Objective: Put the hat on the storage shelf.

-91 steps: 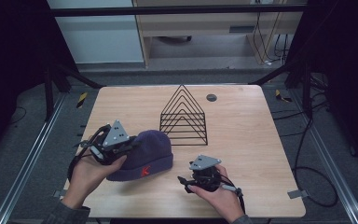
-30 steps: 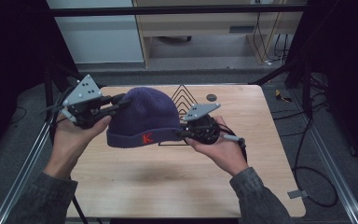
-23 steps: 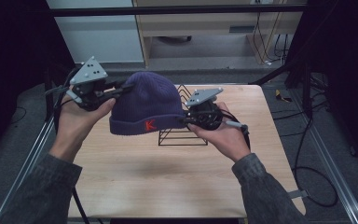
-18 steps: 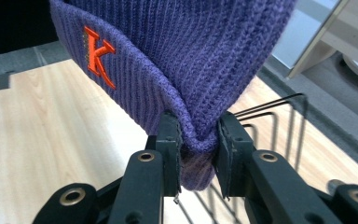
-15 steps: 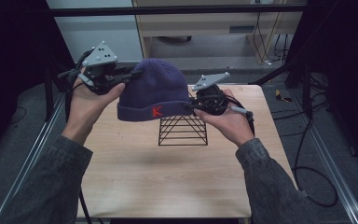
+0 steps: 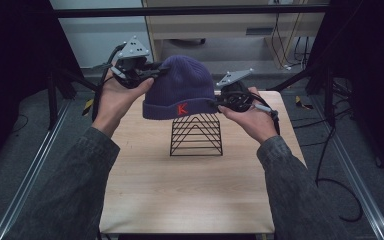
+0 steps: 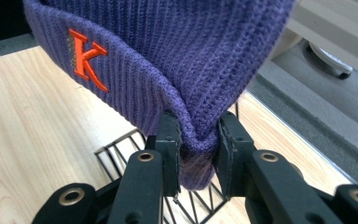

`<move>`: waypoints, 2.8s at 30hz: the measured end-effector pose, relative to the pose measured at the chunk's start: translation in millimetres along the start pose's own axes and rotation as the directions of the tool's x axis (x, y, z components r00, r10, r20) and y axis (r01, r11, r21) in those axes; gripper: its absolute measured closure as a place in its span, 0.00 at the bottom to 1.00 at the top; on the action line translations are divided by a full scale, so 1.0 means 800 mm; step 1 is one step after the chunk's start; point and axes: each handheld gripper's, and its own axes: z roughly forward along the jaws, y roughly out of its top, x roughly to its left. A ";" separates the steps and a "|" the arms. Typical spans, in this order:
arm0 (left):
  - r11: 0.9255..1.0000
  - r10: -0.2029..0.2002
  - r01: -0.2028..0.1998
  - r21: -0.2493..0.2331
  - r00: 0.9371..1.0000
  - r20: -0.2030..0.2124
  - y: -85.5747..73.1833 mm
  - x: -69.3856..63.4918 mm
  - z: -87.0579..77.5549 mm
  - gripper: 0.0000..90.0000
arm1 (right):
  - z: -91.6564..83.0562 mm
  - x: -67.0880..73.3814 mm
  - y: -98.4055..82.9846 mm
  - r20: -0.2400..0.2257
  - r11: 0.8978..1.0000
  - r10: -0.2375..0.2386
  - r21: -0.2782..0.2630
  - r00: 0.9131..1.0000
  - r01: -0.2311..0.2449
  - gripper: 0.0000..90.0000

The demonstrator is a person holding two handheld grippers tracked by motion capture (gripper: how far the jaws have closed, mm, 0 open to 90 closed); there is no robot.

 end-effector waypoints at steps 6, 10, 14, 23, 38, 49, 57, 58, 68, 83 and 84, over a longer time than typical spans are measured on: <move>1.000 0.005 -0.005 0.005 1.000 0.009 0.003 -0.003 0.018 0.85 | -0.003 -0.010 -0.012 0.010 1.000 0.016 0.003 1.000 -0.016 0.81; 1.000 0.010 -0.010 0.012 1.000 0.014 0.005 -0.007 0.029 0.85 | -0.007 -0.013 -0.019 0.015 1.000 0.019 0.010 1.000 -0.019 0.81; 1.000 0.010 -0.011 0.013 1.000 0.019 0.006 -0.011 0.036 0.85 | -0.009 -0.018 -0.026 0.018 0.999 0.031 0.012 0.999 -0.031 0.81; 0.999 0.018 -0.019 0.033 1.000 0.018 0.007 -0.016 0.046 0.84 | -0.011 -0.020 -0.038 0.019 0.999 0.044 0.024 0.999 -0.045 0.80; 0.997 0.023 -0.025 0.068 0.999 0.038 -0.007 -0.025 0.063 0.84 | -0.001 -0.017 -0.065 0.016 0.996 0.064 0.059 0.998 -0.065 0.79; 0.996 0.023 -0.028 0.090 0.998 0.050 -0.027 -0.032 0.071 0.84 | 0.009 -0.014 -0.079 0.015 0.994 0.061 0.091 0.998 -0.062 0.79; 0.993 0.017 -0.025 0.111 0.997 0.075 -0.039 -0.038 0.075 0.84 | 0.018 -0.007 -0.095 0.010 0.991 0.060 0.119 0.998 -0.061 0.78; 0.993 0.014 -0.023 0.112 0.997 0.078 -0.040 -0.040 0.076 0.84 | 0.019 -0.007 -0.097 0.011 0.991 0.063 0.120 0.998 -0.064 0.78; 0.992 0.040 -0.049 0.118 0.997 0.071 -0.043 -0.048 0.078 0.84 | 0.022 -0.004 -0.103 0.013 0.988 0.062 0.143 0.998 -0.063 0.77; 0.990 0.003 -0.015 0.138 0.996 0.088 -0.070 -0.049 0.082 0.84 | 0.035 -0.001 -0.118 0.008 0.984 0.074 0.163 0.997 -0.074 0.77; 0.990 0.005 -0.017 0.139 0.996 0.090 -0.070 -0.049 0.082 0.84 | 0.037 0.000 -0.119 0.007 0.983 0.069 0.169 0.998 -0.069 0.76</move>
